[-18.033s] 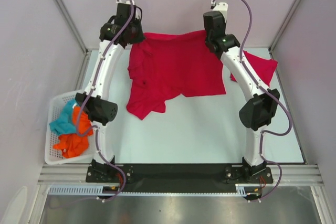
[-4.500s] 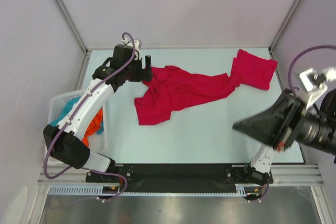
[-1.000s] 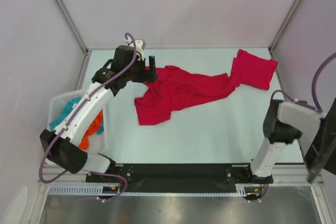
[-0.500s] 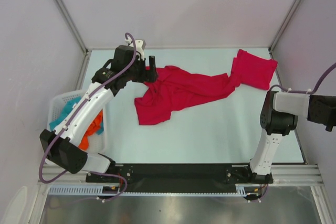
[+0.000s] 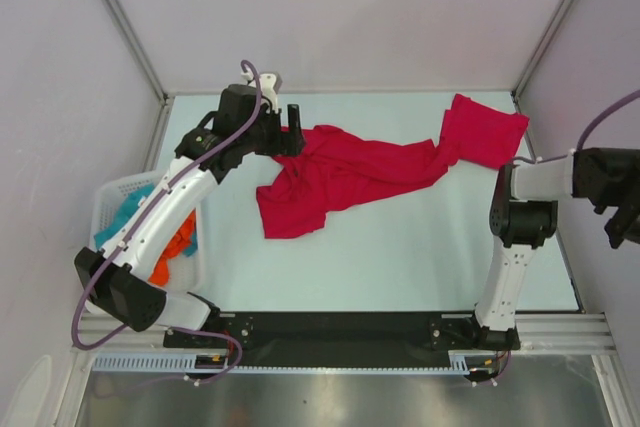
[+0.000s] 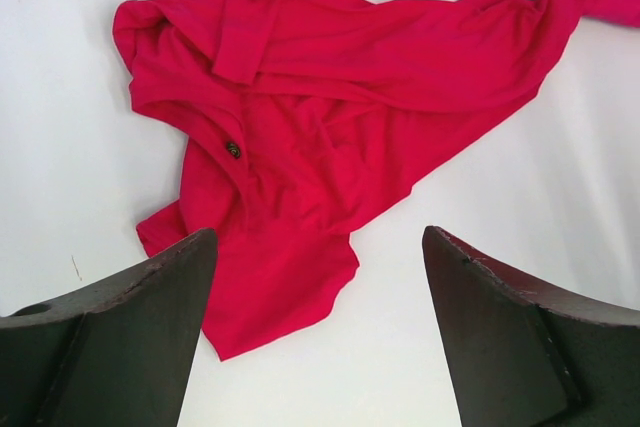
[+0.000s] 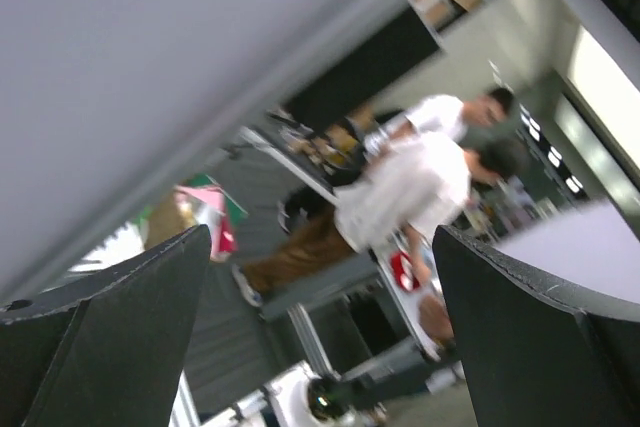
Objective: Fold and stack the t-shirts
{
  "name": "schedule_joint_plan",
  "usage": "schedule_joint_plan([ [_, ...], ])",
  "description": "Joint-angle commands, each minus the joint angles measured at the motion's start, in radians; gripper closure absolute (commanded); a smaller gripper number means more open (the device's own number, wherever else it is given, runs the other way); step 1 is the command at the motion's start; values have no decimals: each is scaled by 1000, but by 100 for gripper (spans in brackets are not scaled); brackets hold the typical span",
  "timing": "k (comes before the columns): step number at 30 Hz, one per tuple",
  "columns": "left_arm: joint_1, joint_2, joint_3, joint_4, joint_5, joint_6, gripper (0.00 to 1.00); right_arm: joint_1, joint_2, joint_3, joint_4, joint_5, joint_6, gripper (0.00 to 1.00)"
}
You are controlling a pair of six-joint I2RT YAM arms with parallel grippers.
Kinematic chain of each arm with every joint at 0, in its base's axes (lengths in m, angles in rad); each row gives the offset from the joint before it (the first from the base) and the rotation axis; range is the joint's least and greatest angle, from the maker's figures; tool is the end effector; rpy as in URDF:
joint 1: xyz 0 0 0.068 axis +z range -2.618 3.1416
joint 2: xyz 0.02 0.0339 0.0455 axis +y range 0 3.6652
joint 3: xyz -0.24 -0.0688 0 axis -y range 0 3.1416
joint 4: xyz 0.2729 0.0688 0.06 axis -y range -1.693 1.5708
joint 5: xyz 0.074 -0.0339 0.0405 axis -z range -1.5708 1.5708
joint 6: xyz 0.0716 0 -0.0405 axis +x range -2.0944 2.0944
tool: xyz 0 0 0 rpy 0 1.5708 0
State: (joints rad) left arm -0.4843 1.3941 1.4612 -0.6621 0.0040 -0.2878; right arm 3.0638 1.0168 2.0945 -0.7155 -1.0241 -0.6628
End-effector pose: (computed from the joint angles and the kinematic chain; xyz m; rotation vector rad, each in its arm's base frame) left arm 0.3244 -0.1710 0.3463 0.2182 2.1895 -0.4437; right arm -0.0786 -0.0552 0.6258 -1.1247 -1.6615 2.4173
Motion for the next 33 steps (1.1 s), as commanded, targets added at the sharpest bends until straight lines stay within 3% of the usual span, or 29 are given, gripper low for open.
schedule_joint_plan([
  [1,-20,-9,59,-7,-2,-16,11,70,-116,-100,-45,-252,-18,0],
  [7,-45,5,100,-31,-50,-21,12,108,-109,-108,-93,-410,11,0],
  [9,-57,12,114,-43,-64,-21,12,108,-60,-90,-15,-470,89,0],
  [10,-60,16,128,-47,-67,-21,12,90,-46,-117,99,-595,337,0],
  [11,-63,20,134,-48,-71,-21,12,96,-26,-187,384,-629,757,0],
  [12,-72,28,142,-54,-73,-22,12,110,-2,-302,1157,-623,1110,0],
  [13,-77,32,157,-56,-78,-24,12,108,37,-266,1250,-575,1349,0],
  [17,-115,52,194,-77,-96,-25,12,108,158,2,806,-582,1196,0],
  [23,-137,48,205,-90,-119,-24,12,108,97,13,566,-622,956,0],
  [33,-146,57,205,-91,-121,-25,12,108,167,82,689,-584,1061,0],
])
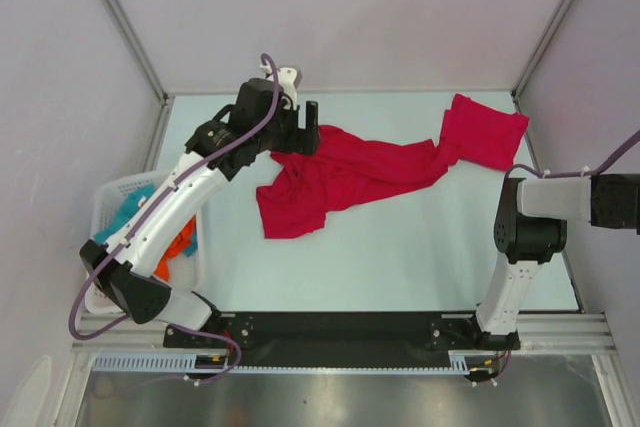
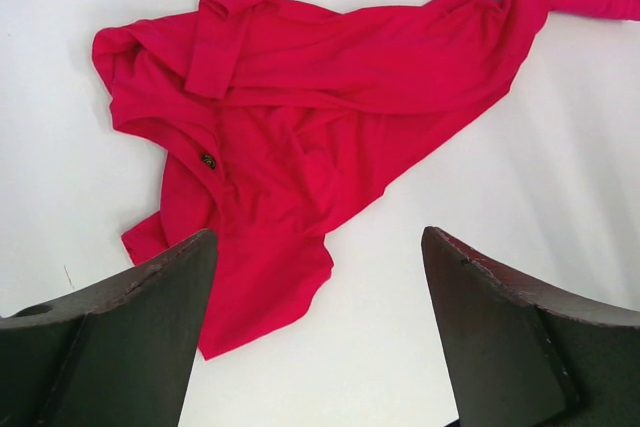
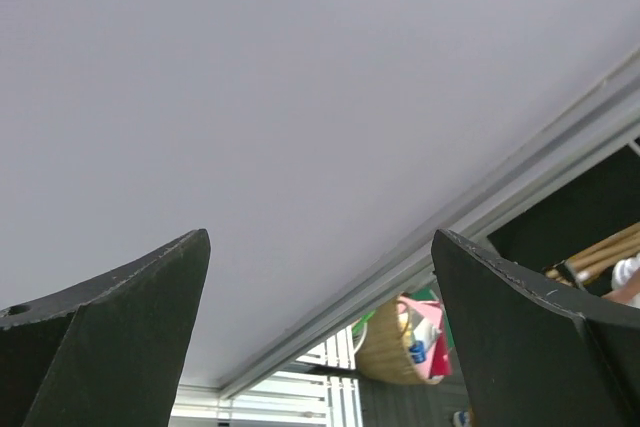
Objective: Fold and stack the t-shirts
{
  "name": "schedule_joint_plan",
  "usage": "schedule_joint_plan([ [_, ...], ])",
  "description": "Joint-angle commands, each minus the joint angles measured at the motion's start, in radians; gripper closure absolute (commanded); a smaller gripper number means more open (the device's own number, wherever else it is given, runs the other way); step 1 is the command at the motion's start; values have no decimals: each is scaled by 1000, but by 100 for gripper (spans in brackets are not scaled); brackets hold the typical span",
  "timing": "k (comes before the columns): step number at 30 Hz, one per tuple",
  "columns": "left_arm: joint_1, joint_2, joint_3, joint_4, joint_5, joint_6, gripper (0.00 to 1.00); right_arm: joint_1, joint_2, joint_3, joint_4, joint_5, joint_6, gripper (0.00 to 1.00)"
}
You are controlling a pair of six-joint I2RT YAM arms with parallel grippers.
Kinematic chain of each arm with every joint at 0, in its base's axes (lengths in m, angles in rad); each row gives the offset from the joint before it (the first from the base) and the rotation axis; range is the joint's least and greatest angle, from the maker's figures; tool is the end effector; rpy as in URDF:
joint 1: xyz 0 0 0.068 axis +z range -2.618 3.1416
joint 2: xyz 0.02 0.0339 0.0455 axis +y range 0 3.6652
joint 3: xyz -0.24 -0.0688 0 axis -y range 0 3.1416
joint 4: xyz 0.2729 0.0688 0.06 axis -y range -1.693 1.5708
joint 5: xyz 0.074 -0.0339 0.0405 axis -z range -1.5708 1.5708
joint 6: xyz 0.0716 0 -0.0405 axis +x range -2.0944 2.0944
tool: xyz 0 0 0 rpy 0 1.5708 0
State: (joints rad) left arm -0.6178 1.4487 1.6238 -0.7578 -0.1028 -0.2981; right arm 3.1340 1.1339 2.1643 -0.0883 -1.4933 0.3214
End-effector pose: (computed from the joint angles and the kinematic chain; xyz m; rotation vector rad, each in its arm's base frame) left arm 0.3061 -0.2085 0.3784 0.2872 2.1610 -0.4183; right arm -0.0547 -0.0710 0.6602 0.8679 1.5798 -1.7288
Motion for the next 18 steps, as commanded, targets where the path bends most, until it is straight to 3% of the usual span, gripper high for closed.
schedule_joint_plan([
  [1,-14,4,42,5,-14,-16,12,38,53,6,121,-92,172,0],
  [2,-14,6,44,5,-15,-16,12,38,64,-4,288,-79,242,0],
  [4,-16,9,44,6,-17,-15,12,37,84,1,409,-38,353,0],
  [8,-22,13,47,6,-17,-16,12,-47,158,103,418,39,439,0],
  [11,-28,16,53,6,-18,-18,12,-151,139,88,418,184,462,0],
  [14,-33,19,61,5,-21,-16,12,-235,46,-10,324,414,383,0],
  [16,-37,24,68,5,-21,-21,12,-233,-51,-81,129,688,293,0],
  [17,-40,25,71,6,-23,-26,12,-221,-92,-118,99,896,257,0],
  [18,-43,29,74,6,-23,-27,12,-206,-127,-150,60,1006,248,0],
])
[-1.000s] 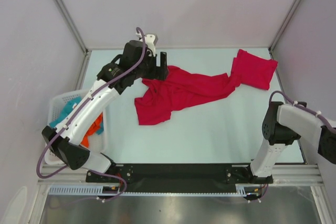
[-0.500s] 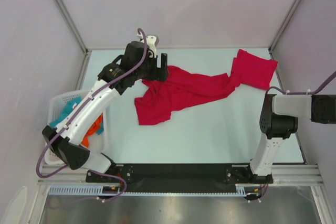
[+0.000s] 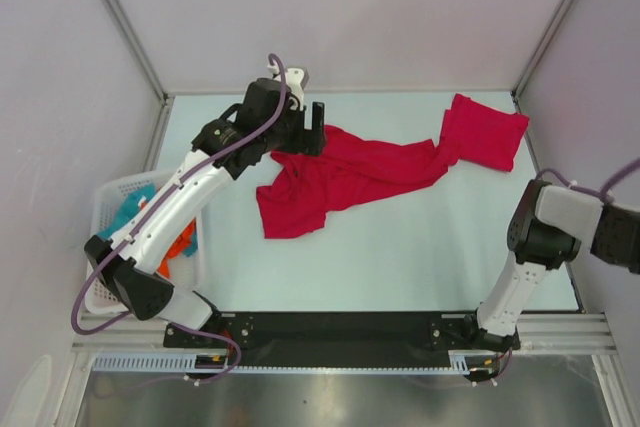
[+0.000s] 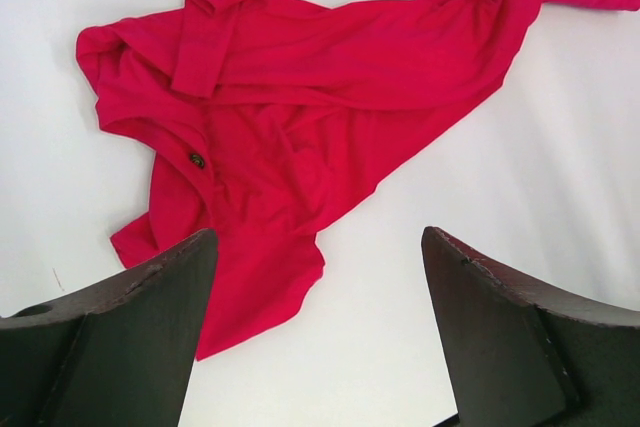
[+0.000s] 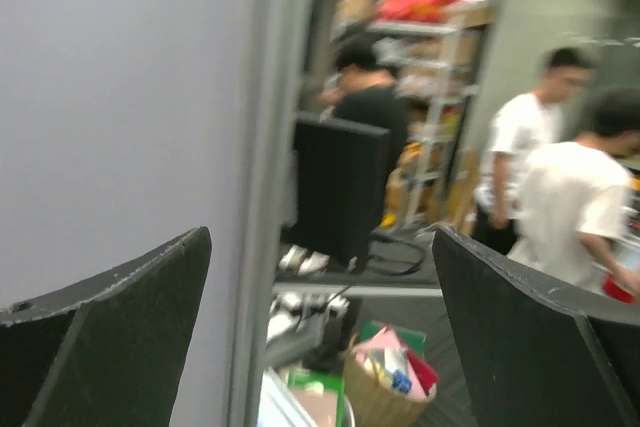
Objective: Fold and stack the t-shirts
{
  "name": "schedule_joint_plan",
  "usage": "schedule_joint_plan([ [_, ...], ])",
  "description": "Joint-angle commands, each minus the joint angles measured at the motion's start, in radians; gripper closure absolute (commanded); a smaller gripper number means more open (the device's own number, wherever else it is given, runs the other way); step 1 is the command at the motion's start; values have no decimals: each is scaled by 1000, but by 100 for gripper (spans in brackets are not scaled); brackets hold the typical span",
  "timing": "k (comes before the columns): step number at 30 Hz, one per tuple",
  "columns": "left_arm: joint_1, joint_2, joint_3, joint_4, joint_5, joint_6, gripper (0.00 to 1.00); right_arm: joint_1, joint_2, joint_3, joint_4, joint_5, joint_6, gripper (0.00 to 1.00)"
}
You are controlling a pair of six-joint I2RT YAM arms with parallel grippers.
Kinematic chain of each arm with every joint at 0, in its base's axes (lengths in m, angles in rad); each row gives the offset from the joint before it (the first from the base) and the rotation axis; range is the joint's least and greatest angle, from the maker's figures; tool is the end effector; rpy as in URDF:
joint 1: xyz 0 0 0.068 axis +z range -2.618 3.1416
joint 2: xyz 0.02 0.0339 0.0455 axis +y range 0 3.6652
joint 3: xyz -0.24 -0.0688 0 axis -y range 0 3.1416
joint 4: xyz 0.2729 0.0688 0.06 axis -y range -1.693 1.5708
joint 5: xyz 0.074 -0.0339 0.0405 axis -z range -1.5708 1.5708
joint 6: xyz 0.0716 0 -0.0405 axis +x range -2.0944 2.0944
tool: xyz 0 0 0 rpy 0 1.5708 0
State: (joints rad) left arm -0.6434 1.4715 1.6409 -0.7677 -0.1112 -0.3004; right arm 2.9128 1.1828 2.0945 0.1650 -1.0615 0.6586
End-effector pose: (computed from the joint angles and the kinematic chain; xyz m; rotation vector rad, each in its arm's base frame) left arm 0.3048 -0.2186 0.3757 0.3109 2.1734 -0.4185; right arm -0.1121 -0.0381 0.6840 1.0653 0.9367 -2.0994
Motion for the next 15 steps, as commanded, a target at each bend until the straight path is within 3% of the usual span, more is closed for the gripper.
schedule_joint_plan([
  [1,-24,9,59,15,-16,-25,12,35,-230,-111,-256,675,-93,0],
  [2,-28,10,60,16,-19,-26,12,63,-244,-120,-298,859,-102,0],
  [5,-35,12,57,16,-22,-26,12,244,-233,-32,-418,1059,-216,0],
  [7,-35,9,53,15,-27,-25,12,258,-169,72,-557,1136,-272,0],
  [9,-35,6,48,15,-34,-19,12,260,-118,239,-636,1123,-338,0],
  [11,-35,0,48,13,-41,-13,12,260,-74,320,-720,1012,-459,0],
  [13,-35,-2,53,8,-45,-8,12,260,-77,338,-755,986,-558,0],
  [15,-35,-2,57,4,-48,-3,12,260,-121,284,-713,1060,-615,0],
])
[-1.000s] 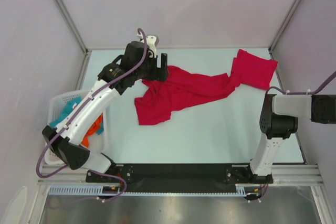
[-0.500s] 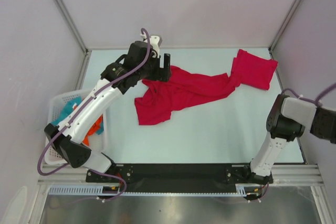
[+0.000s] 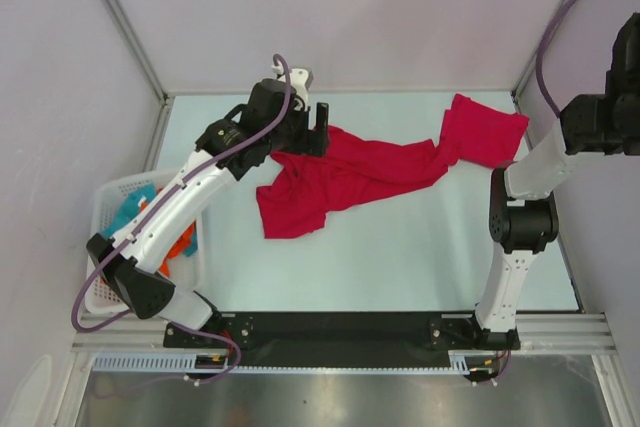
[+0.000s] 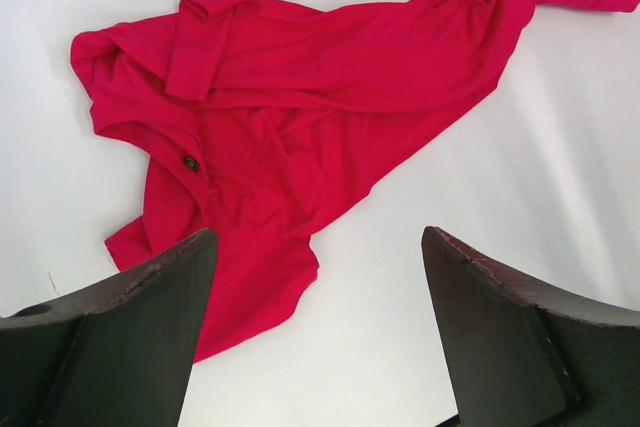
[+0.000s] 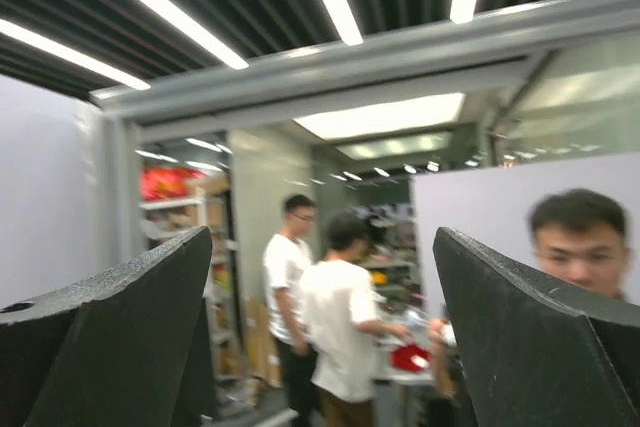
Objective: Fold and stack the t-shirts
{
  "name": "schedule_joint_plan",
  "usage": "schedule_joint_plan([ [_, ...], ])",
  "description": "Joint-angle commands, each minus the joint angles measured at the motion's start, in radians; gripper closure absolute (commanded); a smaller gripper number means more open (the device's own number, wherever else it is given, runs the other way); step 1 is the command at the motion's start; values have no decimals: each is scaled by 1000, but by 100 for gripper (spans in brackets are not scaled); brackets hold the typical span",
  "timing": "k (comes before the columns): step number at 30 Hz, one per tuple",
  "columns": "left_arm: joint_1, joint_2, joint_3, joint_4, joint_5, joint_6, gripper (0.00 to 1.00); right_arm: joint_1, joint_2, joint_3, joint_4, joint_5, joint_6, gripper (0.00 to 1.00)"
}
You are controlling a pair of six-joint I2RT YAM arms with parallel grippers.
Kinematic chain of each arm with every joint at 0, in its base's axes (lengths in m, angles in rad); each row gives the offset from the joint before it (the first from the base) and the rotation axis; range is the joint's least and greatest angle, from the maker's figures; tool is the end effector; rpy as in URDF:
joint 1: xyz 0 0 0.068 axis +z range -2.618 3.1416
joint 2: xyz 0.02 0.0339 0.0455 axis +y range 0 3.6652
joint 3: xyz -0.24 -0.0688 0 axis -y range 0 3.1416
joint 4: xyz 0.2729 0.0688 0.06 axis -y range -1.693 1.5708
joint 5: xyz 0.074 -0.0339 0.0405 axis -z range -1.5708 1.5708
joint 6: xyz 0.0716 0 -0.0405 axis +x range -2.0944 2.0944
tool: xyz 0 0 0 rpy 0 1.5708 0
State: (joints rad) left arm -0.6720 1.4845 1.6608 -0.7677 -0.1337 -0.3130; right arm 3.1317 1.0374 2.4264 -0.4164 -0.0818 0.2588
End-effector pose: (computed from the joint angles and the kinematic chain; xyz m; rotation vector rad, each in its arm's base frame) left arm 0.3016 -0.2277 0.3787 0.3135 2.1644 -0.4219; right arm 0.0298 -0.0061 0.7195 0.8627 -0.0021 -2.7476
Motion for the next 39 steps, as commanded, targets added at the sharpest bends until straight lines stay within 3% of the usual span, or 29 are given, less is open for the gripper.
schedule_joint_plan([
  [1,-6,-16,40,-1,-27,11,12,41,6,-120,-46,164,-257,0],
  [3,-6,-20,43,-1,-29,9,12,41,-46,-209,125,350,-332,0],
  [7,-6,-30,42,-2,-24,6,12,41,-30,-184,93,758,-398,0],
  [9,-6,-38,39,-11,-32,11,12,41,18,-129,1,708,-568,0],
  [11,-6,-44,39,-18,-43,17,12,41,33,-133,39,657,-666,0],
  [13,-6,-53,40,-24,-49,20,11,41,74,-113,140,777,-714,0],
  [14,-6,-55,42,-25,-50,22,11,41,102,-43,146,965,-739,0],
  [15,-6,-59,45,-28,-52,23,11,41,125,-24,215,1069,-851,0],
  [16,-6,-61,47,-30,-53,23,11,41,154,-38,334,1270,-936,0],
  [17,-6,-62,48,-33,-58,25,12,41,164,-114,513,1368,-1043,0],
  [18,-6,-66,53,-39,-60,26,11,41,182,-121,754,1413,-1296,0],
  [19,-6,-69,53,-42,-63,26,11,42,261,-87,769,1473,-1385,0],
  [21,-6,-76,53,-47,-66,28,11,39,312,-67,787,1452,-1533,0],
  [22,-6,-78,54,-48,-67,28,11,41,331,-70,889,1405,-1761,0],
  [24,-6,-79,62,-56,-63,26,11,41,387,12,1090,1386,-1898,0],
  [26,-6,-82,62,-55,-60,23,11,28,369,30,1097,1372,-1900,0],
  [29,-6,-92,65,-64,-64,28,11,-68,320,-4,1039,1375,-1792,0],
  [33,-6,-104,60,-68,-76,31,11,-195,277,3,1035,1432,-1787,0],
  [39,-6,-98,73,-79,-81,40,11,-329,295,117,941,1514,-1755,0],
])
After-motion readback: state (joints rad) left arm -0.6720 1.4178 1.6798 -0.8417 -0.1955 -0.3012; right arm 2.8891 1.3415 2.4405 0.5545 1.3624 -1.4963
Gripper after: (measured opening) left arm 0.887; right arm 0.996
